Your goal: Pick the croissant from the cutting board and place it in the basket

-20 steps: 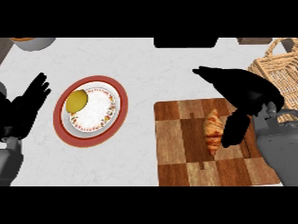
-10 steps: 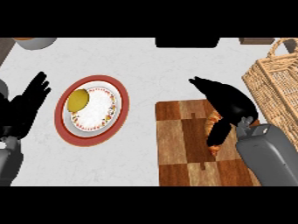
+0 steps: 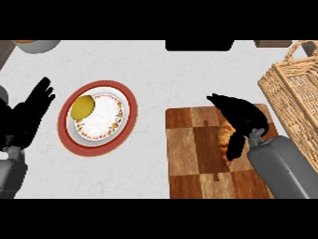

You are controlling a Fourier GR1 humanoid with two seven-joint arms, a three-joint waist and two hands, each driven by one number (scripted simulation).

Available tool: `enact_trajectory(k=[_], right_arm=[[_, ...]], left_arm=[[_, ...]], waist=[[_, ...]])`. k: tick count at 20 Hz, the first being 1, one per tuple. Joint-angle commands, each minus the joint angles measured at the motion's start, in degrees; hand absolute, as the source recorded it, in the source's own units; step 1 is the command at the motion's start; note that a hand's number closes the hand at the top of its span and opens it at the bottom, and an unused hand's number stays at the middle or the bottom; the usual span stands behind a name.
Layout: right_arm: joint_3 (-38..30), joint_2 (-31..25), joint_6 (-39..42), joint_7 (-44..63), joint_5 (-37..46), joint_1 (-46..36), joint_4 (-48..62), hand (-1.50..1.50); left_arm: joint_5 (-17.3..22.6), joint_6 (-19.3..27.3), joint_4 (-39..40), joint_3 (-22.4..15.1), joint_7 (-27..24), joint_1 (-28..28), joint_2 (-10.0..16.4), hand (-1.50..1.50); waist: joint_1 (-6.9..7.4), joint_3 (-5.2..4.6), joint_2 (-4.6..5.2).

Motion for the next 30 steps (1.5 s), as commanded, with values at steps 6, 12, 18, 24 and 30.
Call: enact_trajectory(k=[6,12,18,24,30], right_arm=[[-1.4,0.2,-1.0,-6.1,5.7,4.3,1.3,-1.5],[-7.4,-2.4,4.0,-12.7,1.5,3.7,1.1,-1.5],[-5.9,1.3,5.8,-10.8,4.7,4.2,-1.1,-1.5],[-6.6,-0.1,7.7,-9.2,8.1,6.3,-5.8,-1.5],[-3.0,1.3,0.7,-12.1,14.5,10.8,-2.0,-1.5]], left_arm=[[-1.6,-2.4,-1.3,2.2,0.3,2.5,-2.6,0.0],[-4.2,-1.6,-3.4,2.4,0.0,3.2,-4.0,0.0],[-7.4,-0.6,-0.7,1.5,1.0,-0.6,-7.0,0.0],[-5.6,-4.7,-0.9,5.3,0.6,1.3,-4.7,0.0],[-6.9,-4.7,-1.1,6.1,-0.5,1.5,-5.4,0.0]], waist=[[-0.11,-0.02,-0.07],[-0.04,-0.01,-0.06],[-0.22,-0.02,-0.04],[-0.13,-0.02,-0.08],[-0.18,-0.02,-0.07]])
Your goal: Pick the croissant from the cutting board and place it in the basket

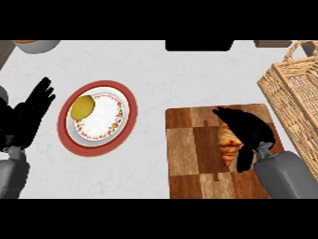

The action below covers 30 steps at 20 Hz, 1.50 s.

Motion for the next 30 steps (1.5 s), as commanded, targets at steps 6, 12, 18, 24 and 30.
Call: enact_trajectory(k=[6,12,18,24,30], right_arm=[[5.0,1.7,-1.9,-2.9,7.6,-1.7,6.4,1.5],[4.4,2.9,-5.9,-6.9,10.0,-4.7,15.3,1.5],[-9.5,14.8,-13.0,16.1,7.7,-8.7,13.9,1.5],[-19.9,15.2,-31.3,35.4,2.9,-14.6,14.4,1.5],[-18.7,15.3,-54.8,43.3,2.1,-25.1,15.5,1.5]], left_arm=[[-3.0,2.2,-2.9,-1.5,0.4,2.0,-3.2,0.0],[-1.1,-1.6,3.2,1.9,-3.0,-0.6,-1.0,0.0],[-1.5,-0.3,0.3,1.0,0.4,-1.1,-1.6,0.0],[-1.6,-1.7,-0.7,-0.6,-0.3,-1.7,-1.8,0.0],[-1.6,-2.6,-0.2,-2.0,0.9,-4.6,-2.3,0.0]], waist=[[0.12,0.0,-0.01],[0.16,-0.01,0.16],[0.24,0.06,0.63],[3.72,0.3,1.62],[7.01,0.19,1.74]])
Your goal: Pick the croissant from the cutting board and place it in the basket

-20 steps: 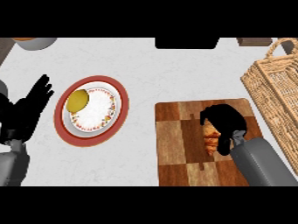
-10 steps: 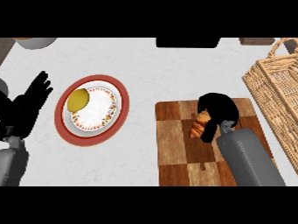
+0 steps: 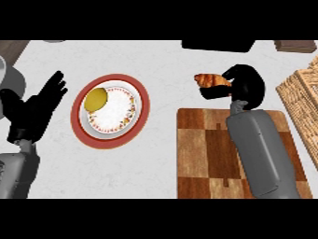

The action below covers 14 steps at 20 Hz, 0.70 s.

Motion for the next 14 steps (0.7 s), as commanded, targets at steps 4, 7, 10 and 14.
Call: enact_trajectory(k=[4,7,10,14], right_arm=[[3.6,0.5,-26.8,8.0,7.6,-11.0,4.8,1.5],[4.4,0.5,-28.1,16.4,14.9,-19.9,9.7,1.5],[3.4,0.5,-28.3,23.2,19.5,-26.1,15.2,1.5],[0.9,0.5,-27.6,28.5,25.6,-30.2,19.6,1.5]], left_arm=[[-0.6,0.5,0.1,-1.4,1.2,-2.6,-1.1,0.0],[-0.1,-0.6,1.7,-0.3,1.5,-3.2,0.4,0.0],[-0.8,0.1,2.0,-0.8,1.1,-3.3,-0.4,0.0],[-0.4,-0.1,1.2,0.3,-0.6,0.6,0.2,0.0]], waist=[[1.68,-0.23,0.09],[1.5,-0.45,-0.16],[0.35,-0.46,-0.39],[-0.82,-0.42,-0.89]])
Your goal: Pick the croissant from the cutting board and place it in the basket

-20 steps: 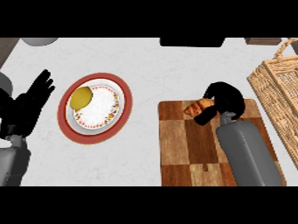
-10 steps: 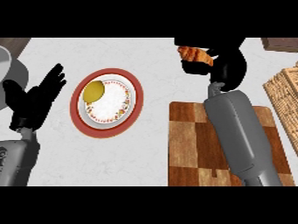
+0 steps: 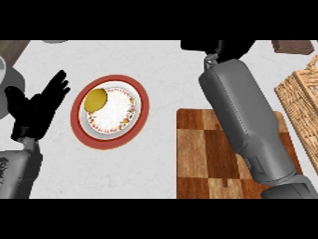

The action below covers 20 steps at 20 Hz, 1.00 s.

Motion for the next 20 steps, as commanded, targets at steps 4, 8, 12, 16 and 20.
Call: enact_trajectory(k=[4,8,12,16,20], right_arm=[[-5.7,-1.0,0.1,15.6,11.0,-13.7,10.4,1.5],[-9.5,-4.2,-1.2,13.8,12.9,-16.2,14.2,1.5],[-11.9,-6.7,-0.9,15.8,16.8,-18.5,16.6,1.5],[-14.8,-10.3,1.8,16.3,19.0,-19.9,17.4,1.5],[-17.3,-14.8,4.2,15.2,21.1,-20.4,20.5,1.5]], left_arm=[[0.0,0.1,0.8,1.5,-1.2,0.6,1.0,0.0],[-1.7,1.9,0.8,0.8,-2.1,0.6,0.0,0.0],[-0.2,0.3,0.1,1.1,-1.7,2.2,0.2,0.0],[-0.9,2.0,-1.0,0.5,-1.1,2.6,-1.3,0.0],[-0.3,0.4,1.6,1.9,-1.6,1.7,0.6,0.0]], waist=[[-1.41,-0.02,-0.01],[-2.16,0.05,0.08],[-2.16,0.04,-0.06],[-2.91,0.07,-0.38],[-3.18,0.07,-0.02]])
